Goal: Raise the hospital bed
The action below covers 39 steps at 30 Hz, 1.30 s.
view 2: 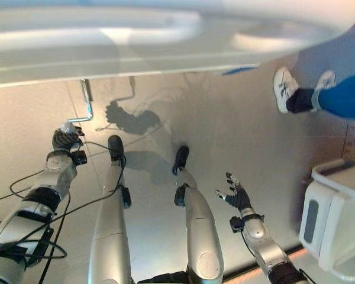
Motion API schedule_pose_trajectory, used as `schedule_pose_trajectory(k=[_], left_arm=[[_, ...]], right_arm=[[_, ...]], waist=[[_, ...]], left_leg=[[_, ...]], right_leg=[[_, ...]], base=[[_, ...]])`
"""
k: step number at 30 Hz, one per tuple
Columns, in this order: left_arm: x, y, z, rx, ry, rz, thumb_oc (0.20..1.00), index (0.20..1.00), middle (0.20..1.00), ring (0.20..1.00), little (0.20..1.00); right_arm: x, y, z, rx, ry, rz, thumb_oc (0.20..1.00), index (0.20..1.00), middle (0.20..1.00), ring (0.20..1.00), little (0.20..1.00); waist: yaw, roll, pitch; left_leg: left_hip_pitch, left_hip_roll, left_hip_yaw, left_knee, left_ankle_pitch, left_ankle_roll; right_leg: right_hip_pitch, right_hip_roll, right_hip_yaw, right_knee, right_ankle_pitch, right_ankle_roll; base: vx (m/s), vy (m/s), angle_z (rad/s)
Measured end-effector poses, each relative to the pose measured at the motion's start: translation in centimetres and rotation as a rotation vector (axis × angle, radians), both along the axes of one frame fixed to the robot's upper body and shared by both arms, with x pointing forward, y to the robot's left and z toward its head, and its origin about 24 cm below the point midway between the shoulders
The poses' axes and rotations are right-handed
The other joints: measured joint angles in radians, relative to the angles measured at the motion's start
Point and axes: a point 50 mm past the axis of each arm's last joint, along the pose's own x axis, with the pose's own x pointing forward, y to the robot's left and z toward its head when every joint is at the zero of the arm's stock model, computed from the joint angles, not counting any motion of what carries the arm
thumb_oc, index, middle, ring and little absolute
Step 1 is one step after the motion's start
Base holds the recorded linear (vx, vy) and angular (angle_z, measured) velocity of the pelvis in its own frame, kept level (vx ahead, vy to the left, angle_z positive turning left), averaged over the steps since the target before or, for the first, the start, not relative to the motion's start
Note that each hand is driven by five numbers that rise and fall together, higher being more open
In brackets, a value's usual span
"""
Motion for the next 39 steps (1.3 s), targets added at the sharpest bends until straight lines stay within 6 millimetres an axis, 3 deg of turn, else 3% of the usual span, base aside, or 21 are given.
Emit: schedule_pose_trajectory(k=[8, 20, 29, 31, 37, 39], left_arm=[[0.9, 0.2, 2.3, -0.003, -0.056, 0.050, 0.200, 0.200, 0.200, 0.200, 0.200], [1.8, -2.0, 2.1, -0.053, -0.075, 0.054, 0.200, 0.200, 0.200, 0.200, 0.200], [1.4, -2.6, 0.7, -0.106, -0.059, 0.075, 0.200, 0.200, 0.200, 0.200, 0.200], [1.2, -3.2, 0.2, -0.114, -0.065, 0.053, 0.200, 0.200, 0.200, 0.200, 0.200], [0.5, -6.8, -2.1, -0.169, -0.062, -0.074, 0.200, 0.200, 0.200, 0.200, 0.200], [0.3, -8.1, -2.7, -0.174, -0.051, -0.129, 0.200, 0.200, 0.200, 0.200, 0.200]], right_arm=[[0.4, 0.1, 1.6, -0.005, -0.078, 0.016, 1.000, 1.000, 1.000, 1.000, 1.000], [0.5, 0.1, 2.3, -0.007, -0.118, 0.002, 1.000, 1.000, 1.000, 1.000, 1.000], [0.5, -0.1, 2.1, -0.010, -0.117, -0.007, 1.000, 1.000, 1.000, 1.000, 1.000], [0.5, -0.2, 1.4, -0.013, -0.094, -0.021, 1.000, 1.000, 1.000, 1.000, 1.000], [0.0, -0.3, -0.5, -0.049, -0.018, -0.030, 1.000, 1.000, 1.000, 1.000, 1.000], [-0.1, -0.7, -1.0, -0.065, 0.008, -0.040, 1.000, 1.000, 1.000, 1.000, 1.000]], waist=[[-0.027, 0.000, 0.000], [-0.064, 0.001, 0.001], [-0.080, 0.001, 0.001], [-0.077, 0.006, 0.004], [-0.034, 0.020, 0.011], [-0.024, 0.039, 0.015]], left_leg=[[-0.104, 0.022, 0.061, 0.050, -0.008, 0.001], [-0.089, 0.043, 0.162, 0.030, -0.004, -0.018], [0.009, 0.028, 0.218, -0.068, 0.016, -0.027], [0.055, 0.025, 0.224, -0.123, 0.045, -0.033], [0.208, 0.011, 0.238, -0.212, 0.063, -0.032], [0.240, 0.004, 0.234, -0.228, 0.067, -0.028]], right_leg=[[-0.200, -0.008, 0.071, 0.139, -0.022, -0.020], [-0.309, -0.006, 0.130, 0.231, -0.044, -0.049], [-0.302, -0.001, 0.183, 0.217, -0.035, -0.042], [-0.273, 0.006, 0.183, 0.188, -0.020, -0.061], [-0.142, 0.004, 0.182, 0.147, -0.025, -0.046], [-0.109, -0.002, 0.177, 0.144, -0.030, -0.040]], base=[[-0.01, -0.076, -0.19], [0.00, -0.108, -0.12], [0.00, -0.048, -0.14], [-0.02, -0.019, -0.11], [-0.01, 0.001, -0.03], [0.00, 0.002, 0.10]])
